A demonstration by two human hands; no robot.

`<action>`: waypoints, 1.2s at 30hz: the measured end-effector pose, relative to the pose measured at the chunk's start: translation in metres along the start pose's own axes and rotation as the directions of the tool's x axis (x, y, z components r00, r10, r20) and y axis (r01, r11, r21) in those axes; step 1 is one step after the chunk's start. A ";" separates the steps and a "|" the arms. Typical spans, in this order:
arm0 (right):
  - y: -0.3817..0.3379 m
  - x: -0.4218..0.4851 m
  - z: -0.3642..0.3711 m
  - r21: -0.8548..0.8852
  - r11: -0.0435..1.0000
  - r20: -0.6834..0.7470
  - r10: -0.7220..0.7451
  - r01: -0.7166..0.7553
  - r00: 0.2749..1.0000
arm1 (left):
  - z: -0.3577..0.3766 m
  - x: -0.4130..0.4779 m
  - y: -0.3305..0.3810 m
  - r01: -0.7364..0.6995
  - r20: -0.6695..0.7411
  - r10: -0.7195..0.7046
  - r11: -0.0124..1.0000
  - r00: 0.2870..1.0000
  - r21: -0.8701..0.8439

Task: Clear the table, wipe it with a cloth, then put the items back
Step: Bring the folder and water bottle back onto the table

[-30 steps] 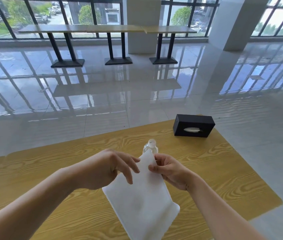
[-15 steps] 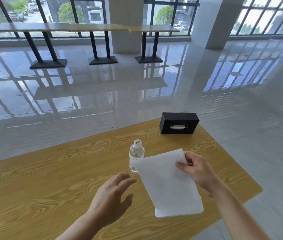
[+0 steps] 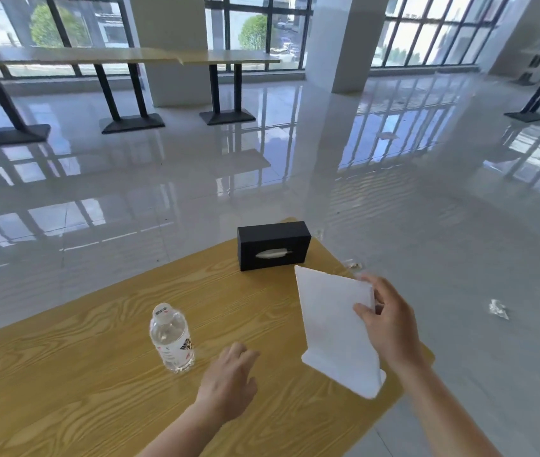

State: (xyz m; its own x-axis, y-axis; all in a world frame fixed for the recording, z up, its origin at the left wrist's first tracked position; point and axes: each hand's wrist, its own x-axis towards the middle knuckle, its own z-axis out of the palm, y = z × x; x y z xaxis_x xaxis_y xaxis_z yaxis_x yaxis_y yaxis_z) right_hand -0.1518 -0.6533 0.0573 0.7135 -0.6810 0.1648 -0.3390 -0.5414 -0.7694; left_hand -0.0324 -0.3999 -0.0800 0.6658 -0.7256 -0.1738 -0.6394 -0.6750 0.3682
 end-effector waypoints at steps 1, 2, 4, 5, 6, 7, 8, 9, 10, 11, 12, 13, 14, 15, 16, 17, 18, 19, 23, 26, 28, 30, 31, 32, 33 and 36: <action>0.005 0.006 -0.002 0.007 1.000 -0.011 -0.001 0.001 1.000 | 0.002 0.012 0.002 0.012 -0.012 -0.011 1.000 1.000 0.019; 0.010 0.013 -0.003 0.013 1.000 -0.026 -0.006 0.007 1.000 | 0.004 0.025 0.003 0.022 -0.033 -0.020 0.999 0.999 0.038; 0.019 0.026 -0.004 0.021 1.000 -0.053 -0.009 0.010 0.999 | 0.007 0.049 0.005 0.046 -0.057 -0.042 0.996 0.998 0.077; 0.024 0.033 -0.004 0.022 1.000 -0.072 -0.008 0.009 0.997 | 0.009 0.061 0.006 0.066 -0.047 -0.062 0.993 0.997 0.093; 0.028 0.040 -0.004 0.023 1.000 -0.095 -0.005 0.008 0.995 | 0.011 0.072 0.006 0.092 -0.033 -0.089 0.991 0.996 0.102; 0.031 0.047 -0.003 0.025 1.000 -0.120 -0.006 0.009 0.993 | 0.013 0.084 0.005 0.119 -0.022 -0.117 0.987 0.993 0.110; 0.034 0.054 -0.002 0.027 0.999 -0.145 -0.017 0.021 0.989 | 0.015 0.095 0.004 0.142 -0.022 -0.141 0.983 0.990 0.118; 0.037 0.061 0.000 0.025 0.999 -0.170 -0.035 0.040 0.985 | 0.018 0.107 0.003 0.165 -0.032 -0.162 0.978 0.986 0.127; 0.039 0.069 0.001 0.019 0.998 -0.195 -0.056 0.061 0.979 | 0.022 0.118 0.002 0.186 -0.047 -0.182 0.973 0.982 0.138; 0.043 0.077 0.003 0.009 0.997 -0.219 -0.073 0.077 0.973 | 0.026 0.129 0.001 0.212 -0.063 -0.205 0.966 0.977 0.145; 0.047 0.085 0.005 0.001 0.996 -0.240 -0.086 0.089 0.967 | 0.031 0.138 0.001 0.245 -0.079 -0.236 0.959 0.969 0.140; 0.050 0.093 0.007 -0.004 0.995 -0.259 -0.097 0.100 0.961 | 0.035 0.148 0.000 0.278 -0.102 -0.266 0.952 0.959 0.127; 0.053 0.101 0.009 -0.007 0.994 -0.276 -0.107 0.109 0.955 | 0.039 0.157 -0.002 0.305 -0.129 -0.291 0.946 0.948 0.109; 0.055 0.109 0.013 -0.010 0.993 -0.291 -0.114 0.116 0.950 | 0.044 0.165 -0.004 0.324 -0.152 -0.308 0.941 0.939 0.095; 0.058 0.117 0.016 -0.013 0.992 -0.304 -0.121 0.123 0.945 | 0.047 0.173 -0.006 0.340 -0.164 -0.324 0.936 0.932 0.085; 0.060 0.125 0.020 -0.017 0.991 -0.314 -0.130 0.132 0.940 | 0.050 0.180 -0.008 0.360 -0.165 -0.345 0.930 0.924 0.076; 0.063 0.135 0.023 -0.024 0.990 -0.324 -0.137 0.136 0.936 | 0.052 0.187 -0.010 0.380 -0.162 -0.365 0.922 0.917 0.069; 0.065 0.144 0.027 -0.031 0.990 -0.333 -0.138 0.136 0.933 | 0.052 0.191 -0.010 0.399 -0.167 -0.383 0.914 0.908 0.071; 0.070 0.178 0.042 -0.032 0.988 -0.370 -0.154 0.153 0.916 | 0.056 0.197 -0.009 0.444 -0.240 -0.413 0.891 0.879 0.092; 0.072 0.198 0.052 -0.025 0.985 -0.402 -0.167 0.171 0.901 | 0.060 0.200 -0.011 0.453 -0.259 -0.421 0.888 0.869 0.079; 0.075 0.211 0.061 -0.033 0.984 -0.425 -0.173 0.175 0.889 | 0.062 0.201 -0.012 0.450 -0.254 -0.417 0.889 0.873 0.084; 0.078 0.222 0.072 -0.041 0.982 -0.443 -0.181 0.182 0.878 | 0.064 0.202 -0.014 0.455 -0.253 -0.420 0.885 0.872 0.099; 0.080 0.226 0.078 -0.048 0.981 -0.451 -0.191 0.191 0.872 | 0.064 0.203 -0.014 0.459 -0.258 -0.422 0.883 0.869 0.101; 0.081 0.230 0.083 -0.053 0.978 -0.460 -0.204 0.202 0.864 | 0.065 0.203 -0.014 0.461 -0.270 -0.422 0.881 0.865 0.102; 0.083 0.234 0.088 -0.057 0.976 -0.468 -0.214 0.212 0.857 | 0.065 0.204 -0.014 0.462 -0.278 -0.420 0.880 0.864 0.106; 0.089 0.238 0.103 -0.066 0.972 -0.482 -0.228 0.225 0.846 | 0.068 0.204 -0.014 0.473 -0.282 -0.428 0.874 0.859 0.113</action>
State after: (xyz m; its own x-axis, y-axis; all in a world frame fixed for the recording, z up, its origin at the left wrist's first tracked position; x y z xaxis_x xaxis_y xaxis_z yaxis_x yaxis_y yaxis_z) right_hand 0.0513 -0.8124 -0.0355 0.3857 -0.6900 0.6125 -0.2096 -0.7120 -0.6701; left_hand 0.0869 -0.5474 -0.1826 0.9538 -0.2964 -0.0493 -0.2876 -0.9480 0.1363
